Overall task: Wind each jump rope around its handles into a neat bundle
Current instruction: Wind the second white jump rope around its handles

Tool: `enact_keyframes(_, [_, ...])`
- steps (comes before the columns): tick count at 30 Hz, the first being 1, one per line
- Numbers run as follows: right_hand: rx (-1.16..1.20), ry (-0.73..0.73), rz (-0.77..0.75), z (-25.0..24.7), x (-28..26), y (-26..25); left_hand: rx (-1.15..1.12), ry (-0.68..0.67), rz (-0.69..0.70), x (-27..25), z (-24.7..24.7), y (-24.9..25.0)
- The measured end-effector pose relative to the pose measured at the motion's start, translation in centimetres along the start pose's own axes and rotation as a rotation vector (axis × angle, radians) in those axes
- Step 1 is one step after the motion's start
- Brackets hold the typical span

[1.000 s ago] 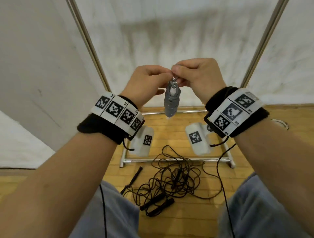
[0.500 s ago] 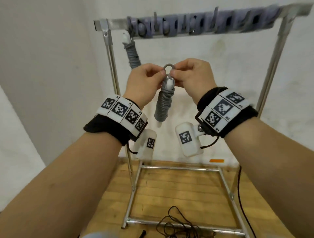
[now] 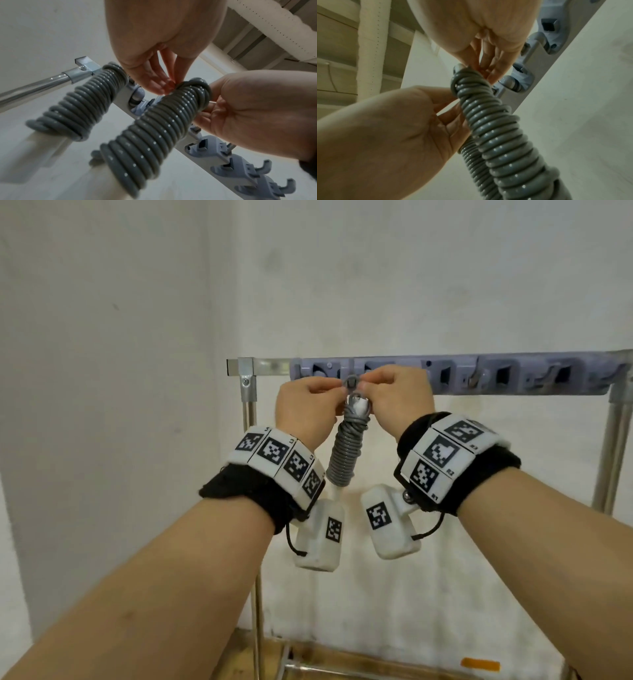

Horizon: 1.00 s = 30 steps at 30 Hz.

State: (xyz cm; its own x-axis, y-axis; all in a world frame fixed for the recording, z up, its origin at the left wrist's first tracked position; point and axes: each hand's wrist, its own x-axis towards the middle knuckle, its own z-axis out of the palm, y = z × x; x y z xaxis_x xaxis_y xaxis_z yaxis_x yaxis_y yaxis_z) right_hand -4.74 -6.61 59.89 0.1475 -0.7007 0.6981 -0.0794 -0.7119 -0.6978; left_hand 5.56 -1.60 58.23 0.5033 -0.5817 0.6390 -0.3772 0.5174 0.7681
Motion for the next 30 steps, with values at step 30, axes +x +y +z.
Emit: enact_keyframes(30, [0.012, 0.048, 0.019, 0.6, -0.4, 2.2, 0.373, 0.076, 0.234, 1.9, 0.5, -1.0])
